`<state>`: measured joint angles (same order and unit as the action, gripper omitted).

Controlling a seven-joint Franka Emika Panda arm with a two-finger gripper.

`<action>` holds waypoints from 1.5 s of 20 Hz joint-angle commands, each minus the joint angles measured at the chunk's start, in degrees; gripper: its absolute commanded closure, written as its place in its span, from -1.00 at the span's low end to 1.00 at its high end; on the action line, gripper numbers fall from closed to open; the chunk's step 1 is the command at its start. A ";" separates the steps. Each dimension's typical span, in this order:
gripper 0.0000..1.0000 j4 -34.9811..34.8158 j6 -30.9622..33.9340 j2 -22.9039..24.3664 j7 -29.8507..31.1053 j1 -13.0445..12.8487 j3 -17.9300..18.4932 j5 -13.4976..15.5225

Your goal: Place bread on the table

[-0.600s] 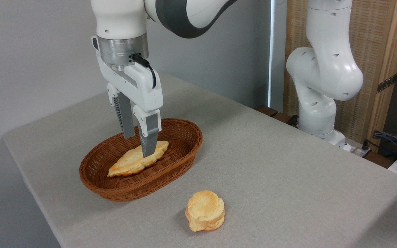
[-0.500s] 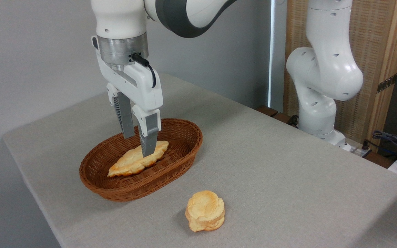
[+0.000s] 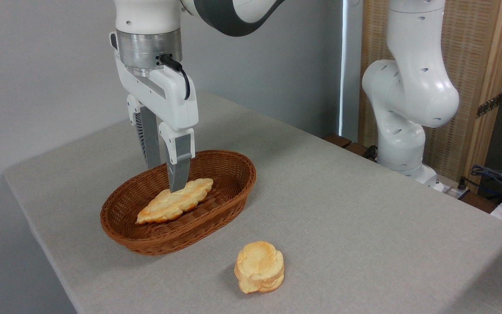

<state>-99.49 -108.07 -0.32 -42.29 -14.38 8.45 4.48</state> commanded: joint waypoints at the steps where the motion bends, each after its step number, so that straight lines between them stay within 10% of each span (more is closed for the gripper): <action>1: -1.00 0.79 0.57 -0.38 -0.43 -0.12 -0.02 -0.17; 30: -1.00 -11.17 -3.20 -1.87 -0.87 -2.23 -8.18 0.97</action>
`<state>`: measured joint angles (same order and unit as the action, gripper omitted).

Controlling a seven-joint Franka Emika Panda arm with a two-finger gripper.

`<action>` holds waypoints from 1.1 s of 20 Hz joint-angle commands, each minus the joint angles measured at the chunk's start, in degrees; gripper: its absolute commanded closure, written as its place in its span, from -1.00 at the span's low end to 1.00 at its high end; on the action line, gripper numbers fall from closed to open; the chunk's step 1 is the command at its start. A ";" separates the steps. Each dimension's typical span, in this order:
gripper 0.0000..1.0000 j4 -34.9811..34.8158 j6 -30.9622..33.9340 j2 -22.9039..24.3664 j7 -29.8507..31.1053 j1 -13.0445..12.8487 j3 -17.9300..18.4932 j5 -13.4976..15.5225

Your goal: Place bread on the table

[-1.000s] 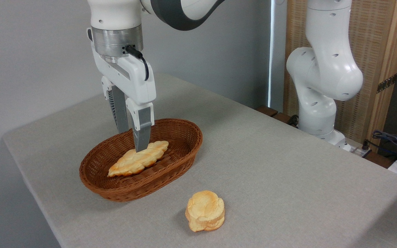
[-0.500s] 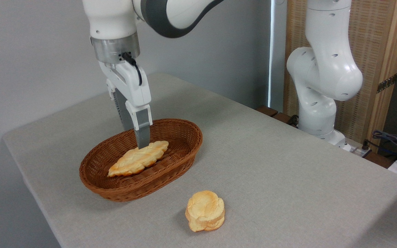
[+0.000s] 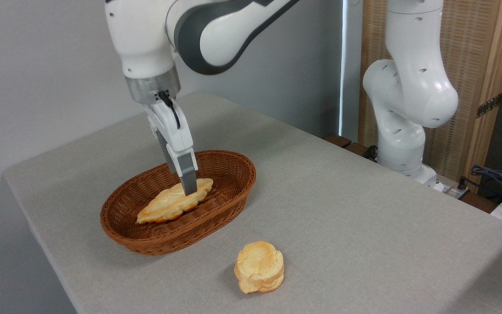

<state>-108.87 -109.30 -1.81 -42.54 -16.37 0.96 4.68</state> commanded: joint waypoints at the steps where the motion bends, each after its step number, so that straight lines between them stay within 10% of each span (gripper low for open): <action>1: -1.00 -1.69 -2.75 -1.26 -0.62 -0.24 -1.48 0.77; 17: -0.98 -1.69 -5.39 -6.45 -0.62 -0.24 -3.60 0.07; 22: -0.06 -1.61 -5.48 -6.63 -0.71 -0.15 -3.69 -0.28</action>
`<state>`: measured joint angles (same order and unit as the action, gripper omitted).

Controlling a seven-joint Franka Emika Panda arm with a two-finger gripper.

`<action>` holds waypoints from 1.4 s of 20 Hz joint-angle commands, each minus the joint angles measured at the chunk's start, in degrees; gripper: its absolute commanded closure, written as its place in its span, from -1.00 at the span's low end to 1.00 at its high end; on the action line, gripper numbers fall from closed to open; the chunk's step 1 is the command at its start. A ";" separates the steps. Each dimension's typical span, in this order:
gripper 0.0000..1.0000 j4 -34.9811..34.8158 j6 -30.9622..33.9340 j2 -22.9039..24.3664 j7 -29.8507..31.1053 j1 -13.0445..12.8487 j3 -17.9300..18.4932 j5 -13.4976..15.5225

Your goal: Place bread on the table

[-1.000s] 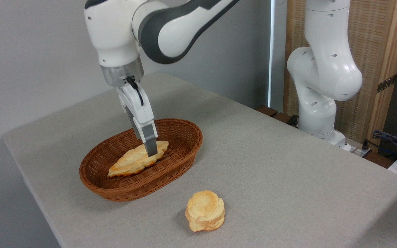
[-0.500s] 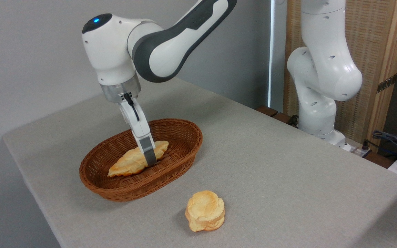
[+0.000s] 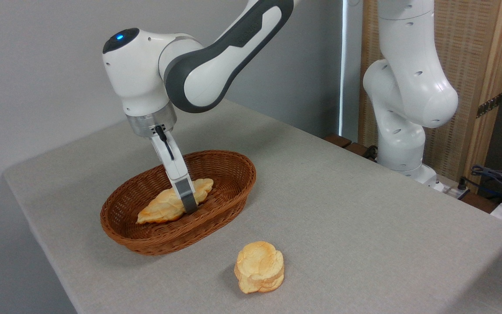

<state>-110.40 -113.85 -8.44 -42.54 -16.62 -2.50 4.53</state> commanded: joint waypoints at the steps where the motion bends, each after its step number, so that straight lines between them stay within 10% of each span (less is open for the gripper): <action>1: 0.10 0.01 -0.94 0.00 -0.70 0.10 -0.32 -0.14; 28: 0.09 0.72 0.11 8.00 -0.70 1.41 1.17 0.57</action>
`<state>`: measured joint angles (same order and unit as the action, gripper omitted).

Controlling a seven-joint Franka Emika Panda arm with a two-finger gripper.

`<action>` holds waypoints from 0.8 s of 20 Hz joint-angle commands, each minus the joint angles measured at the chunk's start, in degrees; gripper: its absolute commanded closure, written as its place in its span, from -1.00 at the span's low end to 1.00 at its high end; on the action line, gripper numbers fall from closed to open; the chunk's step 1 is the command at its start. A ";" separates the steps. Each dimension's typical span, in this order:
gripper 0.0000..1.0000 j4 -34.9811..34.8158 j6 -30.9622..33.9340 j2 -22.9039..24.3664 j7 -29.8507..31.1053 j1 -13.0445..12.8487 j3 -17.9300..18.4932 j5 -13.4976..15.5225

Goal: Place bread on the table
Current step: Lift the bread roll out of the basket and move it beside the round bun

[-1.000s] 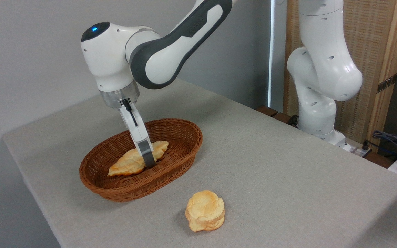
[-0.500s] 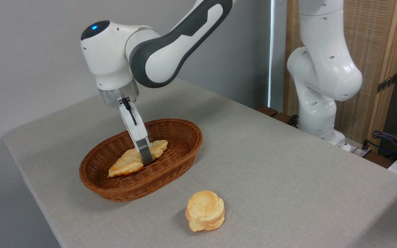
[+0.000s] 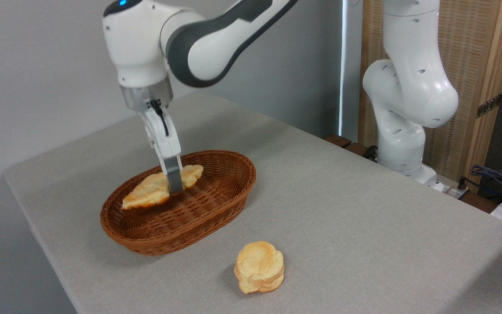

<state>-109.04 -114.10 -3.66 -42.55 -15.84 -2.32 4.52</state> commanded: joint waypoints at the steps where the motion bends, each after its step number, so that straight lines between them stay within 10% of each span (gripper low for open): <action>1: 0.09 -0.73 0.54 4.09 -0.78 0.72 2.48 0.67; 16: 0.06 -0.73 0.63 3.84 -6.92 0.81 18.75 0.58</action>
<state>-109.60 -113.20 1.10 -46.67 -14.50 13.70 4.53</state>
